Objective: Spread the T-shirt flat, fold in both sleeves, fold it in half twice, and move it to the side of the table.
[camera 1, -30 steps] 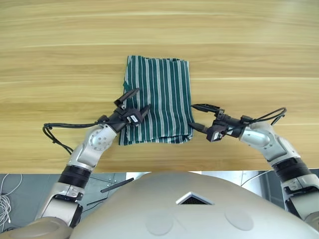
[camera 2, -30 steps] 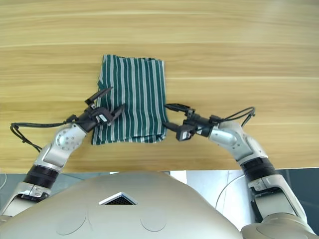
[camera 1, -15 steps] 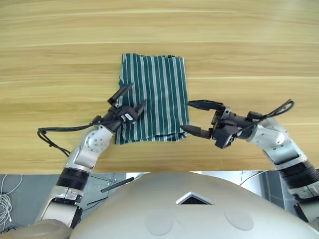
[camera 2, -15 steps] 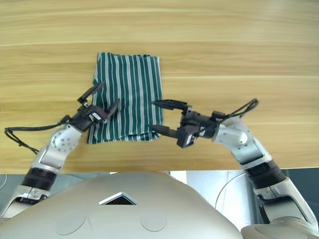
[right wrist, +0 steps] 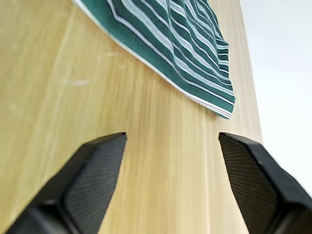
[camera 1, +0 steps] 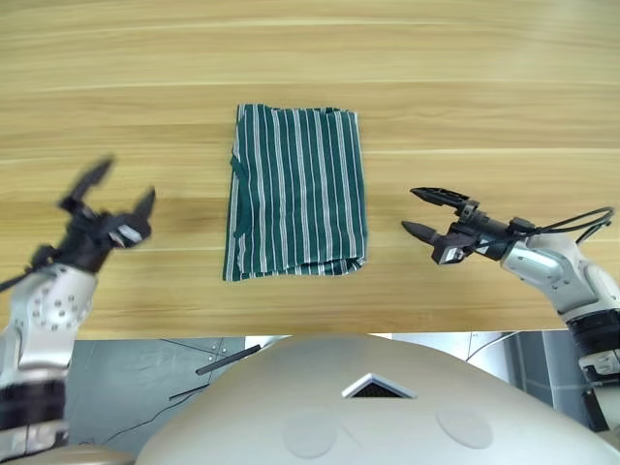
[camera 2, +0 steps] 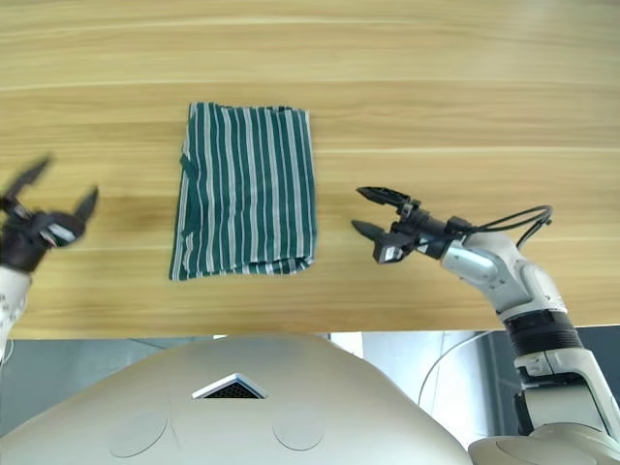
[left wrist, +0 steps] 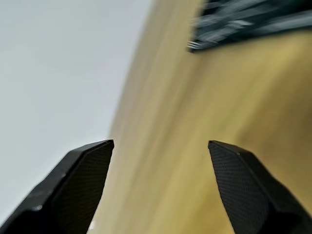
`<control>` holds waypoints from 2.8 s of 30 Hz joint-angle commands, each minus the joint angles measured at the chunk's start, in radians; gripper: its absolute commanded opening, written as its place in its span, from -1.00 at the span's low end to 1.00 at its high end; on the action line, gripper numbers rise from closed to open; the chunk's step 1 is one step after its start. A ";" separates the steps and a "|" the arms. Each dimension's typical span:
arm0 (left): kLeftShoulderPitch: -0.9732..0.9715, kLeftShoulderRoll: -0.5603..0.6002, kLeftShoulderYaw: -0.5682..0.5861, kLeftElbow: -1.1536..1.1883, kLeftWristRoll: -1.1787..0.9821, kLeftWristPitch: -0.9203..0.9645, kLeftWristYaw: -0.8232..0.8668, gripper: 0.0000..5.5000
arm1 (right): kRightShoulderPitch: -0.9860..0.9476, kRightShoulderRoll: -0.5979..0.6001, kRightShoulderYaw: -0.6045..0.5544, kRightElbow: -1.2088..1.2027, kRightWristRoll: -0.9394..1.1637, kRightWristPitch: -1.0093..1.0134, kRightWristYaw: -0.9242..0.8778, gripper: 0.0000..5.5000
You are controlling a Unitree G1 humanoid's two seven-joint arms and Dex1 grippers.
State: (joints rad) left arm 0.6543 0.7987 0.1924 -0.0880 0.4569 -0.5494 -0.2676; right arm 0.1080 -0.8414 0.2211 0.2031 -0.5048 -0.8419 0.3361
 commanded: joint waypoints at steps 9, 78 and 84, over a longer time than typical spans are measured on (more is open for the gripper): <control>0.014 0.067 -0.132 -0.196 0.027 -0.005 -0.248 0.31 | -0.025 -0.021 -0.008 -0.026 -0.041 -0.004 -0.001 0.28; -0.302 0.138 -0.590 0.005 -0.001 -0.133 -0.364 -0.41 | 0.029 -0.091 0.020 -0.110 0.094 -0.005 0.122 0.28; -0.329 0.128 -0.616 0.032 -0.004 -0.139 -0.368 -0.82 | 0.106 -0.140 0.018 -0.172 0.160 0.001 0.195 0.28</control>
State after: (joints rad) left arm 0.3154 0.9198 -0.3874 -0.1056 0.3967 -0.7182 -0.5807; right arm 0.1838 -0.9409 0.2463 0.0549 -0.3717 -0.8464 0.4963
